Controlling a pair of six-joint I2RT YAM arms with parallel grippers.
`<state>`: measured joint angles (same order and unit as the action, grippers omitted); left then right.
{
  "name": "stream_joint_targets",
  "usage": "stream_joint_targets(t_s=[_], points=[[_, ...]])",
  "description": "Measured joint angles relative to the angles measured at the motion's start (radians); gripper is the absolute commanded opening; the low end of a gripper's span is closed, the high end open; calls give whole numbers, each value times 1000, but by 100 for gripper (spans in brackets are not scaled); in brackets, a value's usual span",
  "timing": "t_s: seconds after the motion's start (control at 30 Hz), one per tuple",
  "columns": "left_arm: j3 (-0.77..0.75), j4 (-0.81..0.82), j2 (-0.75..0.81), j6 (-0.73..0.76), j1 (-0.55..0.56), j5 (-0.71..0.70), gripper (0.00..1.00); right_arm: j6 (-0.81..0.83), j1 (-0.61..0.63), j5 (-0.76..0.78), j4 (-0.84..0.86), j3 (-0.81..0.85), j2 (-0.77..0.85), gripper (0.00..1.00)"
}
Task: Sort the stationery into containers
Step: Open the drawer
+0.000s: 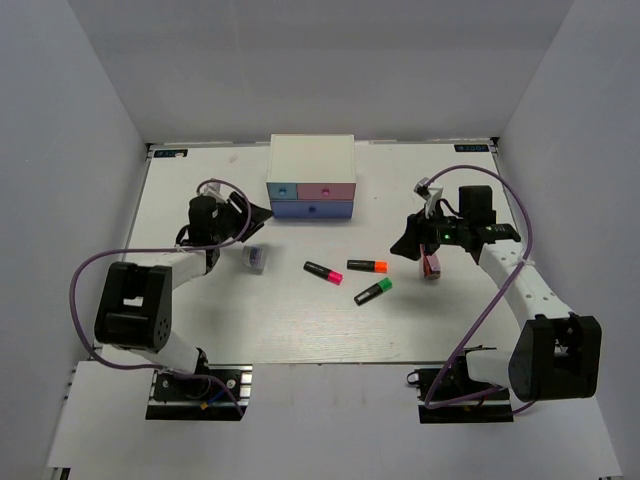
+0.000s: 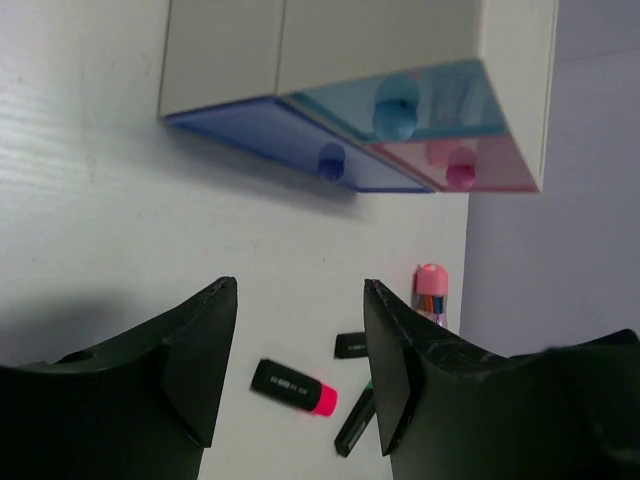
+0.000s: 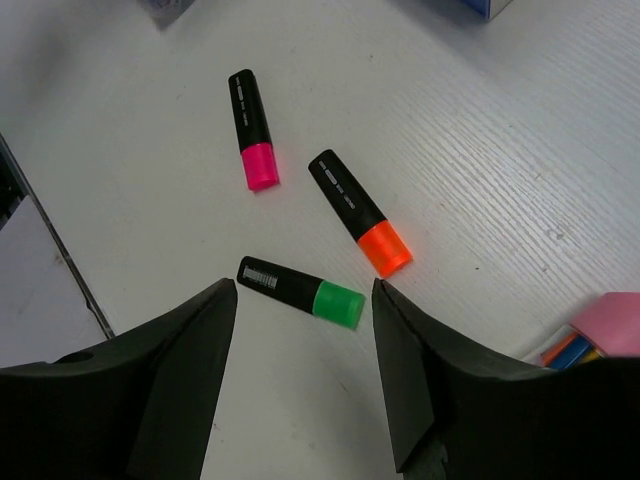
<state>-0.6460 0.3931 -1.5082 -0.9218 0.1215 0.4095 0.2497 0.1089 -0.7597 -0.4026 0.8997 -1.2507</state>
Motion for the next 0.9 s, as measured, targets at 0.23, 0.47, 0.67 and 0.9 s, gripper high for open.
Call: stream_joint_targets(t_s=[0.23, 0.47, 0.67, 0.9], points=[[-146, 48, -132, -3, 28, 2, 64, -15, 0, 0, 19, -17, 1, 57], [-189, 61, -213, 0, 52, 0, 59, -19, 0, 6, 27, -17, 1, 56], [-207, 66, -245, 1, 68, -8, 57, -31, 0, 9, 38, -17, 1, 56], [-230, 109, -246, 1, 84, -38, 55, -33, 0, 10, 40, -17, -10, 56]])
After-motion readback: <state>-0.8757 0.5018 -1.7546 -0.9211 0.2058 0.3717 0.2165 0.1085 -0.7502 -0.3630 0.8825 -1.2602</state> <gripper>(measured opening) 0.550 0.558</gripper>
